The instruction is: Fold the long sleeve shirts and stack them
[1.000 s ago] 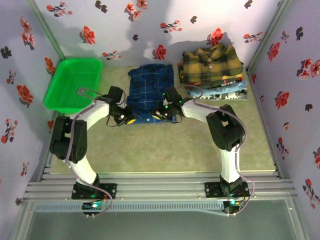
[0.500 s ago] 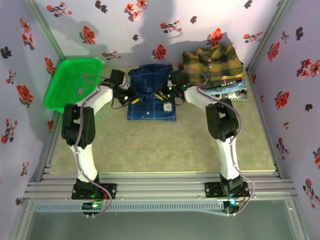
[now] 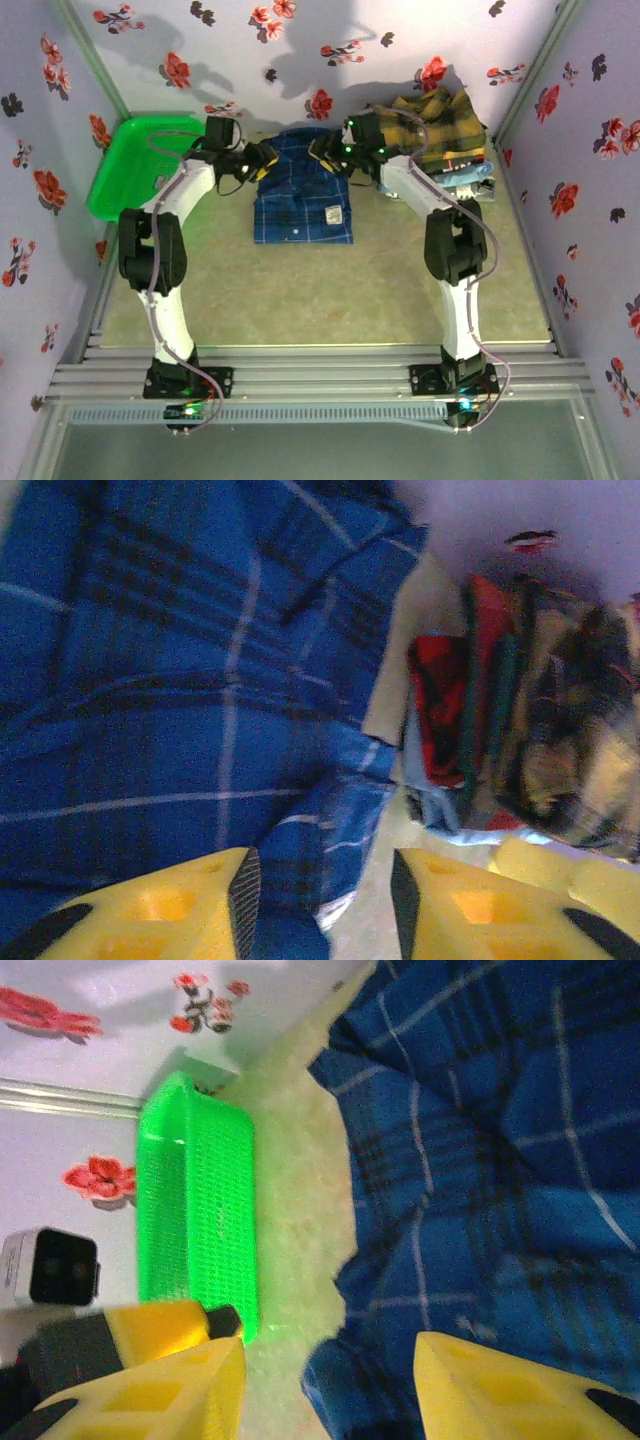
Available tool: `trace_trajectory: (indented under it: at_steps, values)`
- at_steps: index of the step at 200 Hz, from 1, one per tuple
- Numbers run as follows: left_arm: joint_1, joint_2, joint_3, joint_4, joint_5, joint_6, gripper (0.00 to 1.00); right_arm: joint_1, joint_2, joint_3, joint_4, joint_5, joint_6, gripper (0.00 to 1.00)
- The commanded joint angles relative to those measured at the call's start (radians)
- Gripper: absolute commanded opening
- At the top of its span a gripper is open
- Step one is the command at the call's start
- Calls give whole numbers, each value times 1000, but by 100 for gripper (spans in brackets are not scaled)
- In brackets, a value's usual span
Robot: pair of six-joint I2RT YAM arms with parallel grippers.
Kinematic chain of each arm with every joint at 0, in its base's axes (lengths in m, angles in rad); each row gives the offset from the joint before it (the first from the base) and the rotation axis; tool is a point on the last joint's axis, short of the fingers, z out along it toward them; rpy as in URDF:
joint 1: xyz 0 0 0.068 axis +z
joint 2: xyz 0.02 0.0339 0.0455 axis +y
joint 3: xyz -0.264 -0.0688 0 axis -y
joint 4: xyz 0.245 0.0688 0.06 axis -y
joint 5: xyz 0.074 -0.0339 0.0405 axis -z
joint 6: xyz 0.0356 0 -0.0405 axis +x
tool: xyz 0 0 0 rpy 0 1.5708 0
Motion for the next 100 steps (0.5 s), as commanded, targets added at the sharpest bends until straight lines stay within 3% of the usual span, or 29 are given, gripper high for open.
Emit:
trace_trajectory:
  at_steps: [1,17,34,67,100]
  values:
    - [10,-111,-64,-161,-58,101,51,31,-132,-125,-59,26,-51,51]
    - [0,-171,-148,-196,-92,144,58,58,-177,-208,-66,36,-74,51]
    - [-24,-200,-221,-192,-92,156,57,79,-179,-256,-80,40,-92,49]
    - [-96,-142,-251,-111,-56,112,38,93,-122,-295,-26,43,-80,37]
    - [-131,10,-175,-35,-85,45,38,99,-44,-301,42,30,-44,33]
